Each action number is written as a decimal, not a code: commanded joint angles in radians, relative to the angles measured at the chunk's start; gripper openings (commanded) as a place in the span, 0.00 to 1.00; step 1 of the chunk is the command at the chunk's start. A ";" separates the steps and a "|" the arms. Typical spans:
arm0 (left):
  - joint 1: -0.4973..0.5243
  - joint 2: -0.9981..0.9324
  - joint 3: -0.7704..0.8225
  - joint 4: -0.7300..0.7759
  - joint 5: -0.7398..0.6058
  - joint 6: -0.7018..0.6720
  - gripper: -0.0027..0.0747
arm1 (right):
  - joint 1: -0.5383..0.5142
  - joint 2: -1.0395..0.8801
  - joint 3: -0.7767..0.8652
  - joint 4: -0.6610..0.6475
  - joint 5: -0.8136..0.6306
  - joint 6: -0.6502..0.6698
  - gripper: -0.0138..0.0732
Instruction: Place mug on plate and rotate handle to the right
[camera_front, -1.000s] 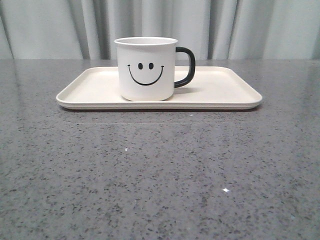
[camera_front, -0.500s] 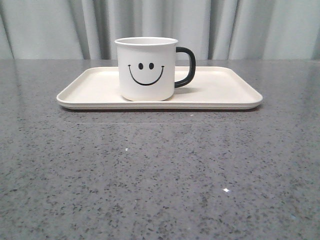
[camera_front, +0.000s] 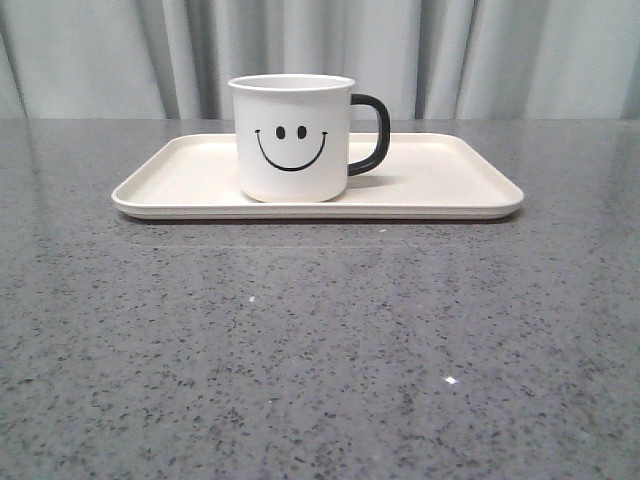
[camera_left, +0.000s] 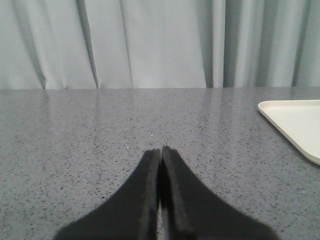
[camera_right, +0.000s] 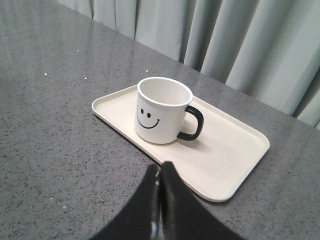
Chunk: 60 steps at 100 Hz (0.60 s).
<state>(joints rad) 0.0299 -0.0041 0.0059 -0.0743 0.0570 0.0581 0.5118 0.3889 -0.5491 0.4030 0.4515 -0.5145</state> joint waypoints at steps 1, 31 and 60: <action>0.005 -0.034 0.003 -0.009 -0.066 -0.002 0.01 | -0.004 0.005 -0.025 0.018 -0.078 -0.001 0.08; 0.003 -0.034 0.003 -0.009 -0.057 -0.002 0.01 | -0.004 0.005 -0.025 0.018 -0.078 -0.001 0.08; 0.003 -0.034 0.003 -0.009 -0.057 -0.002 0.01 | -0.004 0.005 -0.025 0.018 -0.078 -0.001 0.08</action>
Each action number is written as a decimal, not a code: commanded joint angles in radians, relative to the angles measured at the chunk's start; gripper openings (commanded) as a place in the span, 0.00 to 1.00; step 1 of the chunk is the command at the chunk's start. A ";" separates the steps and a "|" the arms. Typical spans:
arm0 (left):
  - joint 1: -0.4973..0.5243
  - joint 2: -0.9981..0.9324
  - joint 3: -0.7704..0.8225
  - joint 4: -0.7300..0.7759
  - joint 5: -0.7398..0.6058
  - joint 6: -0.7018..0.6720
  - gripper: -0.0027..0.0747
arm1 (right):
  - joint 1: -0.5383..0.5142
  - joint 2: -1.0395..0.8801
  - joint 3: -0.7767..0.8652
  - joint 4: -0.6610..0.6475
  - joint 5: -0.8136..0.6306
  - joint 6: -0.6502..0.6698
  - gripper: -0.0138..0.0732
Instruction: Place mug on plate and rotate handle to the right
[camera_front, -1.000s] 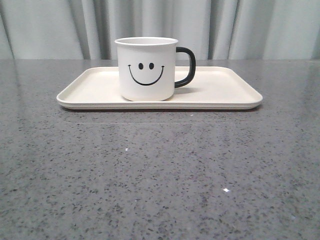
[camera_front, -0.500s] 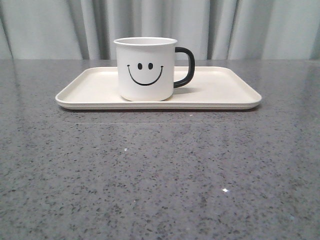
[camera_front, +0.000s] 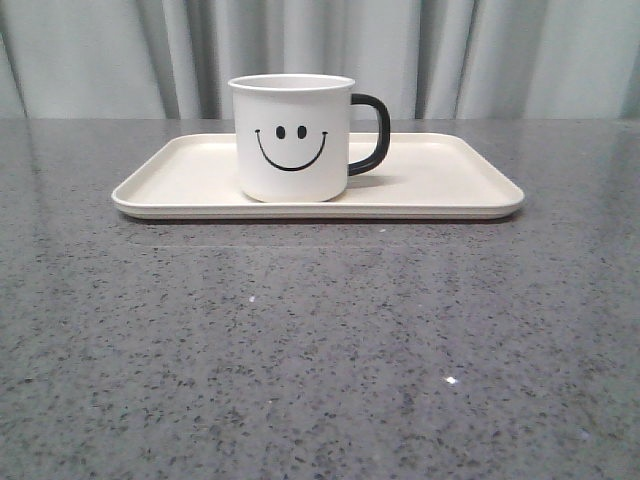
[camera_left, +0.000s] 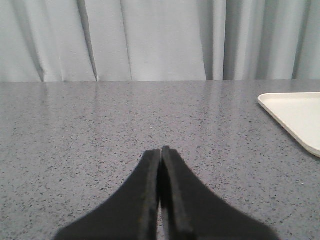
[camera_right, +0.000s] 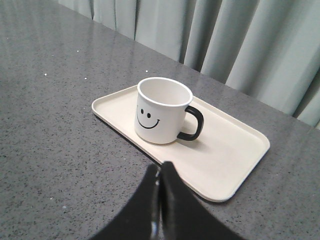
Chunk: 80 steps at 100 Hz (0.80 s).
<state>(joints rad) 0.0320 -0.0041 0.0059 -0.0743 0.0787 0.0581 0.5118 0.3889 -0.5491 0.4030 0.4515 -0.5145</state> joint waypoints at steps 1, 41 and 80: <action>0.001 -0.034 0.003 -0.009 -0.079 -0.002 0.01 | -0.004 0.005 -0.025 0.018 -0.078 -0.001 0.08; 0.001 -0.034 0.003 -0.009 -0.079 -0.002 0.01 | -0.004 0.005 -0.025 0.018 -0.078 -0.001 0.08; 0.001 -0.034 0.003 -0.009 -0.079 -0.002 0.01 | -0.004 0.004 0.030 0.016 -0.228 -0.003 0.08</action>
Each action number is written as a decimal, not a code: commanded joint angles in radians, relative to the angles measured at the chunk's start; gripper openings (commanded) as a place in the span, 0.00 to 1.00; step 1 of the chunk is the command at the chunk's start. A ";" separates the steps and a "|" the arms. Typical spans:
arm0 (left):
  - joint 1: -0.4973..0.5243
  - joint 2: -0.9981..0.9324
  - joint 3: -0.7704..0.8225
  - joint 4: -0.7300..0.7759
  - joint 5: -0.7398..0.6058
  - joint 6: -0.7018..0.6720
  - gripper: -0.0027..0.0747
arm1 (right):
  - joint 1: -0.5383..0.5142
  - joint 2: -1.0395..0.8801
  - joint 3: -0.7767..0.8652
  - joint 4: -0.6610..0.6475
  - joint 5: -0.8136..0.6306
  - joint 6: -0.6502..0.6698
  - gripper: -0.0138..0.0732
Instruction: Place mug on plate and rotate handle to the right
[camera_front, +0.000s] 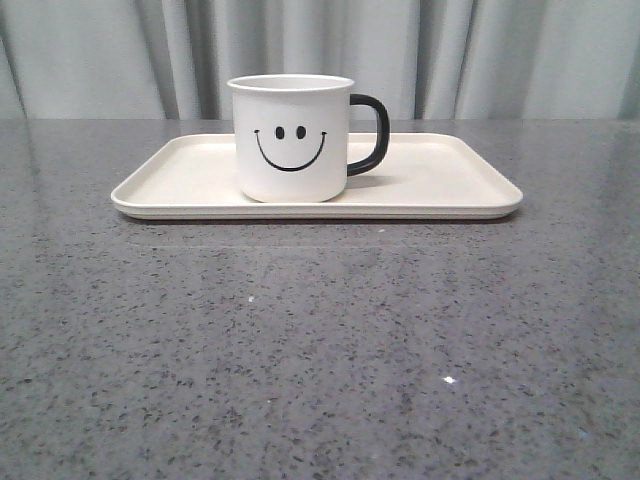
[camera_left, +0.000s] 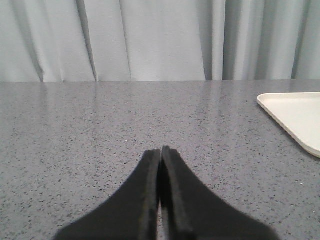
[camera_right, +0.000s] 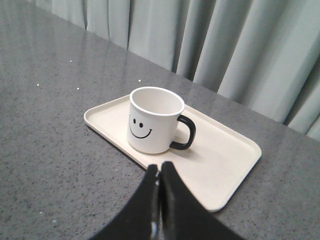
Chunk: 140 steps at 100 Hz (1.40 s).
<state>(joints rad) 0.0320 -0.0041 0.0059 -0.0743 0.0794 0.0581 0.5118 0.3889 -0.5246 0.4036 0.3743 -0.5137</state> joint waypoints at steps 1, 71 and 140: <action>0.001 -0.034 0.003 -0.009 -0.079 -0.002 0.01 | -0.004 0.004 0.010 0.015 -0.160 -0.004 0.08; 0.001 -0.034 0.003 -0.009 -0.079 -0.002 0.01 | -0.284 -0.195 0.403 -0.425 -0.552 0.514 0.08; 0.001 -0.034 0.003 -0.009 -0.079 -0.002 0.01 | -0.550 -0.419 0.551 -0.459 -0.397 0.592 0.08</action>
